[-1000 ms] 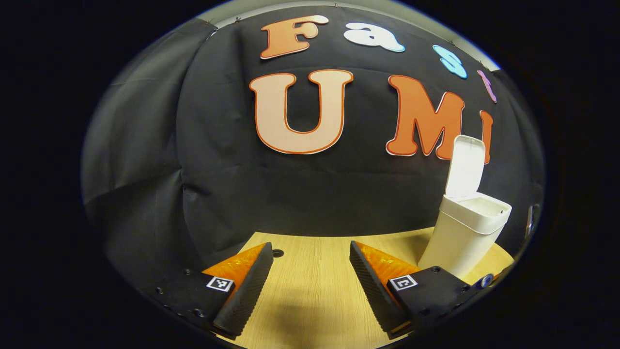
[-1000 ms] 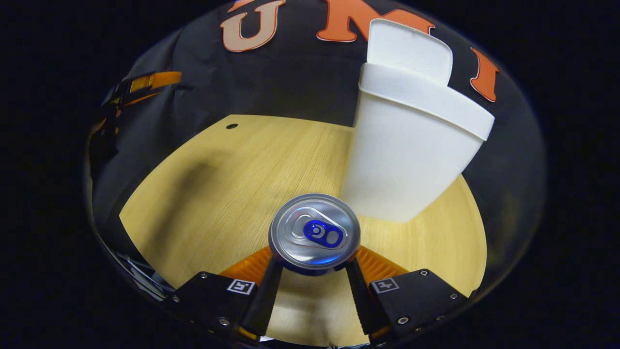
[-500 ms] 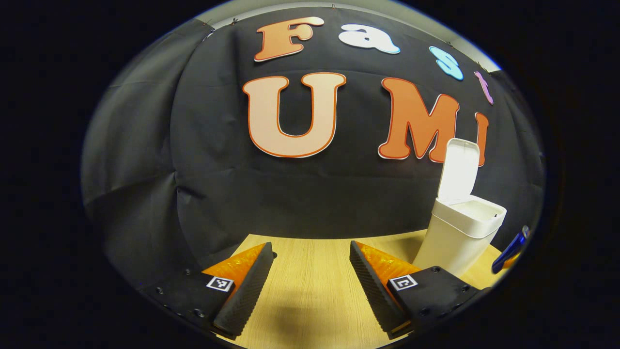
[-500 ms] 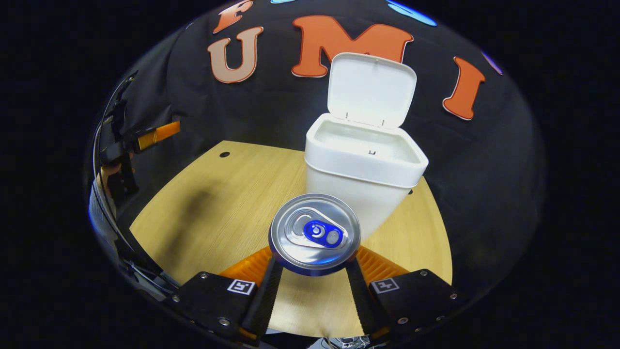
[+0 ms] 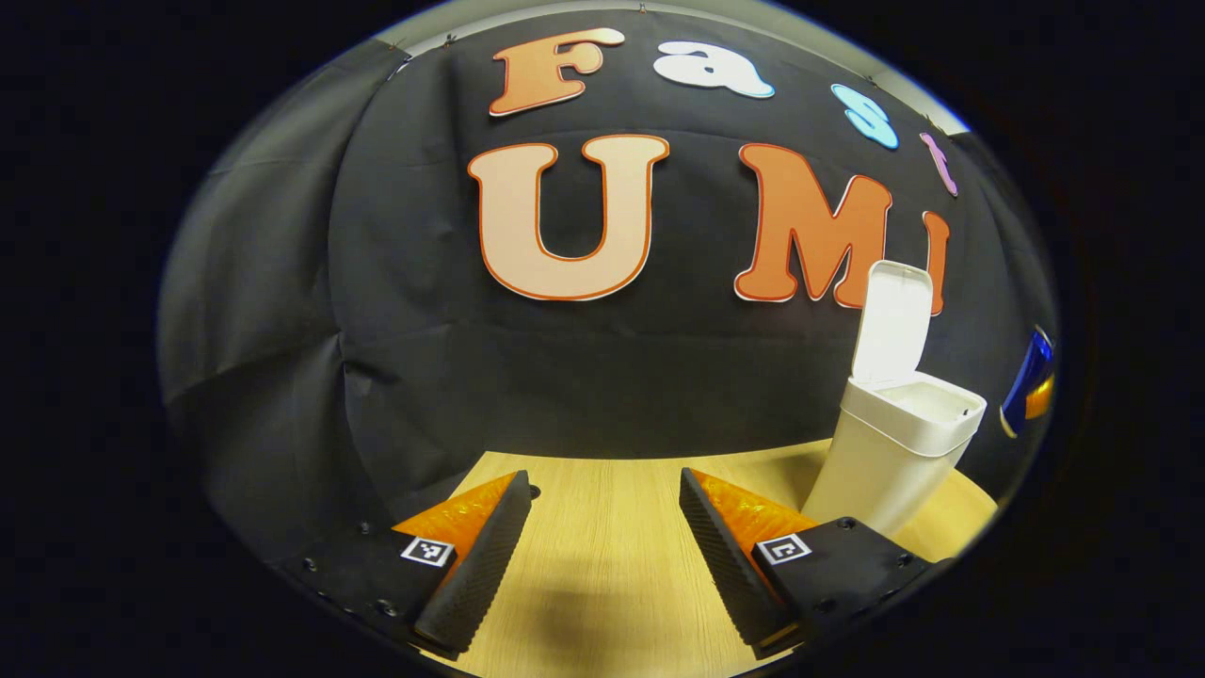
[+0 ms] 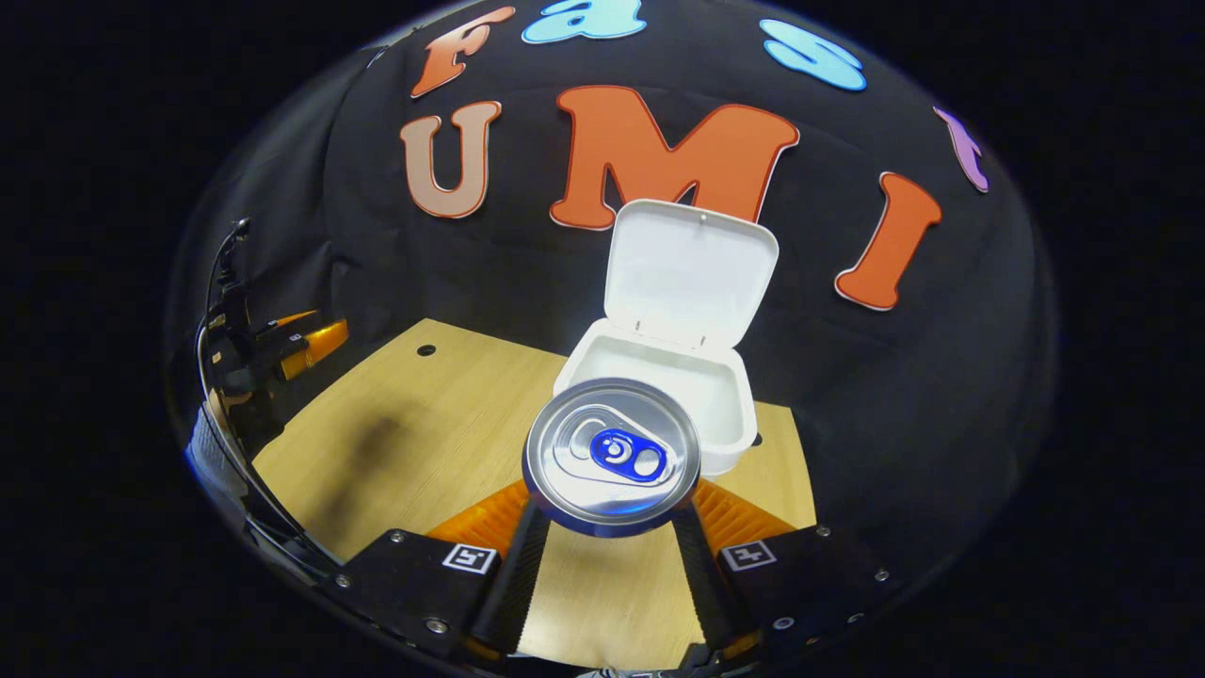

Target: Press the lid of the desktop garbage bin to open it, pick up the crumpled paper on the desktop and throw it into the bin, then pick up the pop can on the desktop and drop it into the bin, and finally close the garbage bin lid.

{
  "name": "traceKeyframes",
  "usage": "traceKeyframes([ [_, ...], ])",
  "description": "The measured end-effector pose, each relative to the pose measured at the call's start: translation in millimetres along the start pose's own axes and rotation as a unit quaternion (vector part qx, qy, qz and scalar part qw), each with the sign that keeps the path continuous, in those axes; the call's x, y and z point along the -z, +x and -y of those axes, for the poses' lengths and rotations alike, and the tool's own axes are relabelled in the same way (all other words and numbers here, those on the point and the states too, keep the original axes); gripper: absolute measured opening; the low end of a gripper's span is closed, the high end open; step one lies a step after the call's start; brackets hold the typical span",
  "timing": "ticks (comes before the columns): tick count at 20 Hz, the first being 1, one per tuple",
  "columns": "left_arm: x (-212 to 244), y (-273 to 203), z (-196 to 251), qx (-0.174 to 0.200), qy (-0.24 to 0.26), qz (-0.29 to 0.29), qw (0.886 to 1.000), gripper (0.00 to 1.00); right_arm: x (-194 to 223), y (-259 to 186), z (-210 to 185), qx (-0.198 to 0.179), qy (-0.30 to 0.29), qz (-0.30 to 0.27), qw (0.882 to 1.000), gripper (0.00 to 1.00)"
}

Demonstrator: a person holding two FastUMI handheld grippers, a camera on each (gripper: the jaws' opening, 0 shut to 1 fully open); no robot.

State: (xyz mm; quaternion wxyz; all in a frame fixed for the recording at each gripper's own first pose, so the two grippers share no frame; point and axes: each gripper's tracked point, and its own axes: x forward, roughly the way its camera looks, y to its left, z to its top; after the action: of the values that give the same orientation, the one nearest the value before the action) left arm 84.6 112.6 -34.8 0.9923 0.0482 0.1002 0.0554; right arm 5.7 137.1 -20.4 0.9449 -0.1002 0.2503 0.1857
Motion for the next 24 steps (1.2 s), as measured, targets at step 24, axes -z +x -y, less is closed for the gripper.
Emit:
traceKeyframes([
  [24,-7.0,-2.1,-26.2,-0.024,0.014,0.001,1.000,1.00,-44.3,108.4,81.7,0.085,0.009,0.019,0.996,0.99],
])
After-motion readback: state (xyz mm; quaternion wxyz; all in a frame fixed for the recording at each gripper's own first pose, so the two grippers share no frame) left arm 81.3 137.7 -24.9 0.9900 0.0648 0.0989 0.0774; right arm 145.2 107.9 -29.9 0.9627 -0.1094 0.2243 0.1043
